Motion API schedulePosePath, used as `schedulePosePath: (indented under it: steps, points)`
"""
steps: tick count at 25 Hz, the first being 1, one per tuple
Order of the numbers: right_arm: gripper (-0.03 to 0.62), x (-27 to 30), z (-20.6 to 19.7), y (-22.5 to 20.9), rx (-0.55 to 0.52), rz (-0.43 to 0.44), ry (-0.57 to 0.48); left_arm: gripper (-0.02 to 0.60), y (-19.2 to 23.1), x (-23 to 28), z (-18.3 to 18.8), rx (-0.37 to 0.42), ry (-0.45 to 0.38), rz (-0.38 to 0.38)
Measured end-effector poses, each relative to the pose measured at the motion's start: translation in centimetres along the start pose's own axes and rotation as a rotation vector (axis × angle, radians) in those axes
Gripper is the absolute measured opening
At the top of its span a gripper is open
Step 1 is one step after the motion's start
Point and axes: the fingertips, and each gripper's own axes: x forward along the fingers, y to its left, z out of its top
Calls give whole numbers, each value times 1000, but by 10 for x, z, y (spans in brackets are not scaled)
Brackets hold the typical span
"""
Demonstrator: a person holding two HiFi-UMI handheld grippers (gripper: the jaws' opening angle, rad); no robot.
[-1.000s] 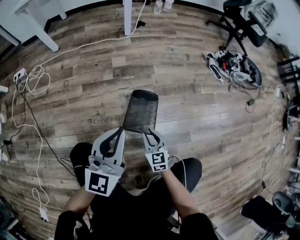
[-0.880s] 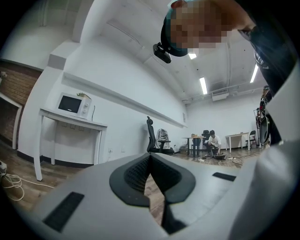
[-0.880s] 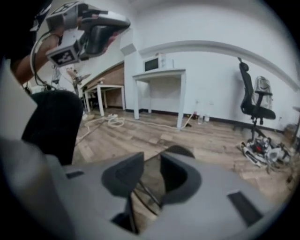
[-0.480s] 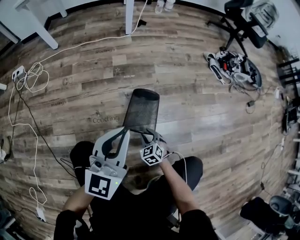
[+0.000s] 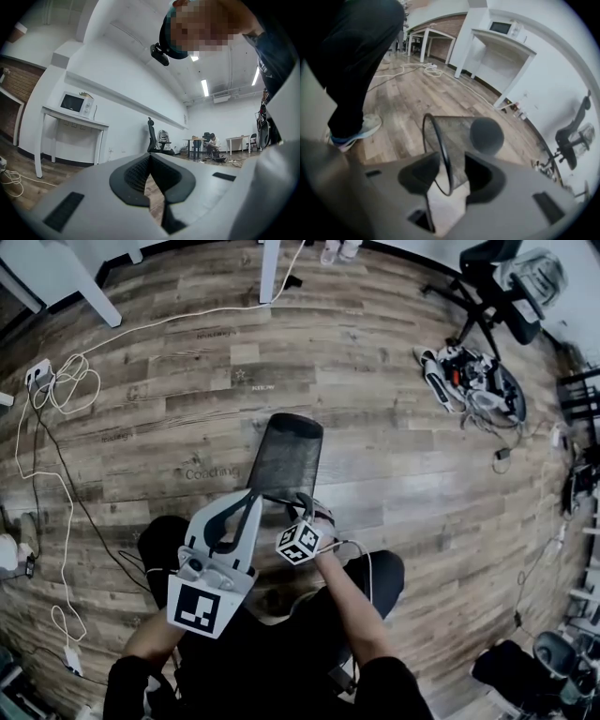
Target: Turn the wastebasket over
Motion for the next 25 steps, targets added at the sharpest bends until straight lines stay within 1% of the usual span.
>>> schedulePosePath:
  steps: [3,5,9,13,19,25]
  points:
    - [179,4,-1,-1,19,3,14,28,0,0,0,-7,-8,3]
    - [132,4,-2,1,19,17,19,28,0,0,-1,-7,-8,4]
    - [120,3,-1,1,19,39,39,28,3,-2,-3,1,-2,8]
    - [98,0,6,-3,76,90,23,28,6,-4,-1,12,-7,10]
    - [68,-12,30,-40,231,129,1,28,12,-9,2,34,-6,19]
    - [53,-18,54,-79,257,127,-18,28,22,-10,5,38,2,40]
